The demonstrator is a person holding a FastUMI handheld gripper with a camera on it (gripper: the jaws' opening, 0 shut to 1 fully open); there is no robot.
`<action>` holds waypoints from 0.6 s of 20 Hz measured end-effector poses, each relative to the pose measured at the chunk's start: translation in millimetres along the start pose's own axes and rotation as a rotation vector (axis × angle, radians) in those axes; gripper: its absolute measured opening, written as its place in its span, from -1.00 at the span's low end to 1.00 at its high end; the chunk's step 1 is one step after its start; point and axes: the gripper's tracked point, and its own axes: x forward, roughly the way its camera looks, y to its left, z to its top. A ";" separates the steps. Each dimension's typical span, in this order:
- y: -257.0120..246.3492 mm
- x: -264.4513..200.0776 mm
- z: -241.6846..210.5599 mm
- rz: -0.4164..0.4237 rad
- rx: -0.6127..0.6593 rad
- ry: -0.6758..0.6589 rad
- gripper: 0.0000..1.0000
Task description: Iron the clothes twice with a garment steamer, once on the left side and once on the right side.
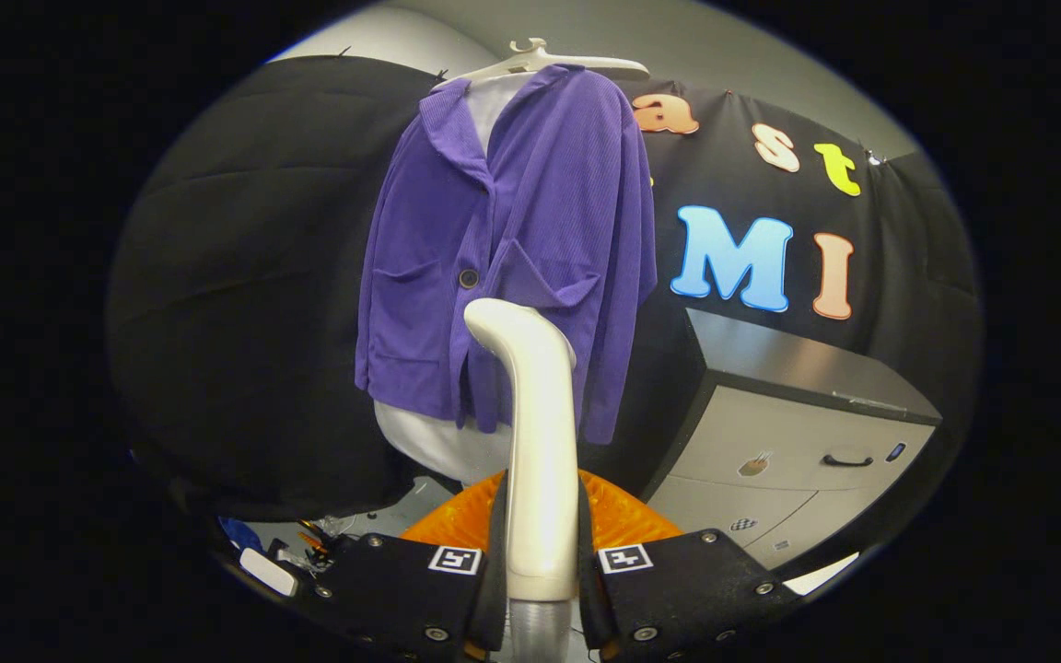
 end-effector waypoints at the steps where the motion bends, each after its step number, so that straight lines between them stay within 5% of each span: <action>1: 2.5 2.0 -7.2 -0.001 -0.005 0.012 -0.37; 7: 6.0 11.4 -57.8 -0.016 0.013 0.103 -0.36; 12: 6.0 -9.2 -22.4 -0.017 0.046 -0.015 -0.36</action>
